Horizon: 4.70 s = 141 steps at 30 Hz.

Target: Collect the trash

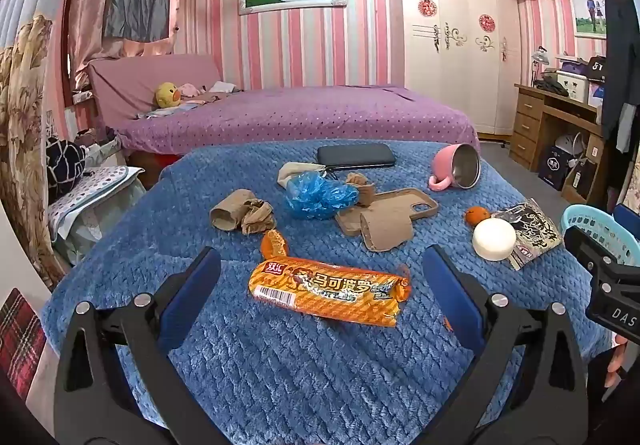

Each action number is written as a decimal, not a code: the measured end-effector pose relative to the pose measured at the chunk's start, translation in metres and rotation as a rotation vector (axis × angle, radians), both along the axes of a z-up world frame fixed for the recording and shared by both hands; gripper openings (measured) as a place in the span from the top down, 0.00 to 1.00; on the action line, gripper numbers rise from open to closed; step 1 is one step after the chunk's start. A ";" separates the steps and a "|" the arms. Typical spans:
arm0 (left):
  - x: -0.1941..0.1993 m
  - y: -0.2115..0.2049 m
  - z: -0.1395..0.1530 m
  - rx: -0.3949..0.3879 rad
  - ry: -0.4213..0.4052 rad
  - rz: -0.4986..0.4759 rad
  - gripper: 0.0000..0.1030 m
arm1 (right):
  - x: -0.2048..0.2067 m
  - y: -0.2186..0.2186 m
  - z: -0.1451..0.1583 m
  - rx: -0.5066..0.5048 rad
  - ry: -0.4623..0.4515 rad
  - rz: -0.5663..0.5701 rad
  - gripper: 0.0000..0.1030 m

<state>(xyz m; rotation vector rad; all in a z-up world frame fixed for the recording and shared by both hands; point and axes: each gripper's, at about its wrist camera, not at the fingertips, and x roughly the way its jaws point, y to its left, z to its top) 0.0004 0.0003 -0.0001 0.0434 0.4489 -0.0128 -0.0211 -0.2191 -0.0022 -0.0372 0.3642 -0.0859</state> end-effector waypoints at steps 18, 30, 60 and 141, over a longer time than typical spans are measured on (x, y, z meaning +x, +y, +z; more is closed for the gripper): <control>0.000 0.004 0.000 -0.008 0.004 0.000 0.05 | -0.001 0.001 0.002 -0.009 -0.002 -0.003 0.04; 0.000 0.003 0.000 -0.003 0.000 0.008 0.05 | -0.003 -0.004 0.002 -0.017 -0.002 -0.004 0.04; 0.001 0.005 -0.002 0.006 -0.002 0.021 0.05 | 0.002 -0.004 -0.005 -0.010 0.010 -0.009 0.04; 0.072 0.043 -0.039 0.026 0.141 0.078 0.05 | 0.067 -0.061 -0.013 0.073 0.089 -0.045 0.04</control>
